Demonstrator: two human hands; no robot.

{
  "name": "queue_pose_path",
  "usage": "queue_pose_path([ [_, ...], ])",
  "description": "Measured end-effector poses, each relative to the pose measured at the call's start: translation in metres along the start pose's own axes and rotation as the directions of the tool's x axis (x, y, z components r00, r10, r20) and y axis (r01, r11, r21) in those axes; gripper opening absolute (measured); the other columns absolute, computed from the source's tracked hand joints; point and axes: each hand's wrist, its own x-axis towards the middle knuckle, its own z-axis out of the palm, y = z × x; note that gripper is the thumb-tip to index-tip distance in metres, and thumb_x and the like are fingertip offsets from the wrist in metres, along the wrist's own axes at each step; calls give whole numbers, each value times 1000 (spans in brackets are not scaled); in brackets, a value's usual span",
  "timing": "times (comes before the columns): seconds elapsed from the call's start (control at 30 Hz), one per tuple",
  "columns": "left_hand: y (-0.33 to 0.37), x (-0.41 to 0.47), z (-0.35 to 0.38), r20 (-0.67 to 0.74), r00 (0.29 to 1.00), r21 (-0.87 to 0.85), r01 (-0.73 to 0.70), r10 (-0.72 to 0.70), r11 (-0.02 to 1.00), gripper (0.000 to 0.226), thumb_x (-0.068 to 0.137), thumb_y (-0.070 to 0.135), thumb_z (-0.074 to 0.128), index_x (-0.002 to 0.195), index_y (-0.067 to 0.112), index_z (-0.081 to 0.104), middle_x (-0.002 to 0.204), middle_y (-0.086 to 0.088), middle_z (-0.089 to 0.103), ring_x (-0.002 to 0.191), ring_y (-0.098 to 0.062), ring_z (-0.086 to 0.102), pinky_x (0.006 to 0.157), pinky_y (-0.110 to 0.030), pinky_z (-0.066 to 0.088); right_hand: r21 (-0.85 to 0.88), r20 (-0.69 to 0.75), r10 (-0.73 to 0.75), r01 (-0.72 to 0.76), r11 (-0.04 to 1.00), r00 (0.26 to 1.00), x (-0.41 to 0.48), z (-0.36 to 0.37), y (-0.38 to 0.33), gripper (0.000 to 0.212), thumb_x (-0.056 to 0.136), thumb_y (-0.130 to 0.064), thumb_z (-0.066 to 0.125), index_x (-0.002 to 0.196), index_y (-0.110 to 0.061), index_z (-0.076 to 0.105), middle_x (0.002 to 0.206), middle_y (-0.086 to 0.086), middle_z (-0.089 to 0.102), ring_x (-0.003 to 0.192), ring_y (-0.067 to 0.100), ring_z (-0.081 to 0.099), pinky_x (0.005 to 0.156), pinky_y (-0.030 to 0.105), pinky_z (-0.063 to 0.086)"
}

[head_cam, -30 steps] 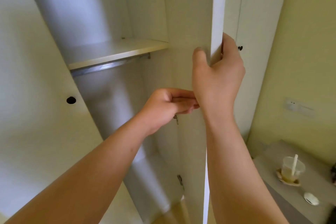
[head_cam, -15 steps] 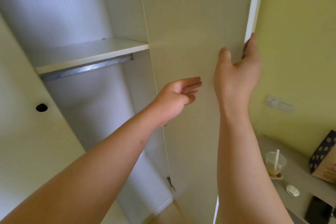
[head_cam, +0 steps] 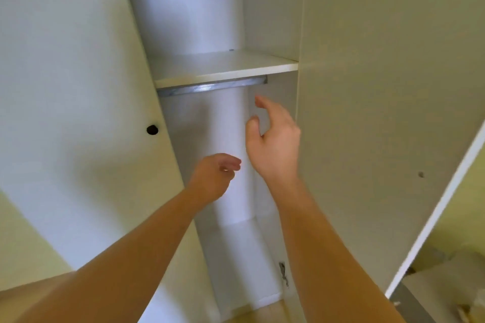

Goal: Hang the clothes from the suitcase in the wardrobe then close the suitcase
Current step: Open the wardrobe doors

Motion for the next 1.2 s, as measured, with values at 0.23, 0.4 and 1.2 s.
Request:
queue_pose_path([
  [0.23, -47, -28, -78, -286, 942, 29, 190, -174, 981, 38, 93, 2, 54, 117, 29, 66, 114, 13, 69, 100, -9, 65, 69, -14, 45, 76, 635, 224, -348, 934, 739, 0, 124, -18, 33, 100, -24, 53, 130, -20, 65, 124, -3, 68, 114, 17, 62, 101, 32, 50],
  [0.4, -55, -48, -112, -354, 911, -43, 210, -211, 977, 47, 97, 5, 54, 139, 25, 56, 134, 10, 59, 114, -11, 61, 92, -26, 49, 52, 735, 242, -409, 911, 634, 12, 194, -30, 23, 96, -17, 50, 118, -15, 58, 113, 2, 60, 99, 20, 57, 79, 28, 45],
  [1.2, -71, -87, -99, -474, 870, 160, 239, -138, 958, 127, 69, 61, 83, 160, 25, 1, 166, 2, 13, 154, -20, 13, 122, -39, 26, 76, 681, 153, -277, 958, 716, -57, 137, -91, 25, 98, -31, 56, 82, -15, 46, 68, -2, 46, 58, 12, 45, 55, 25, 36],
])
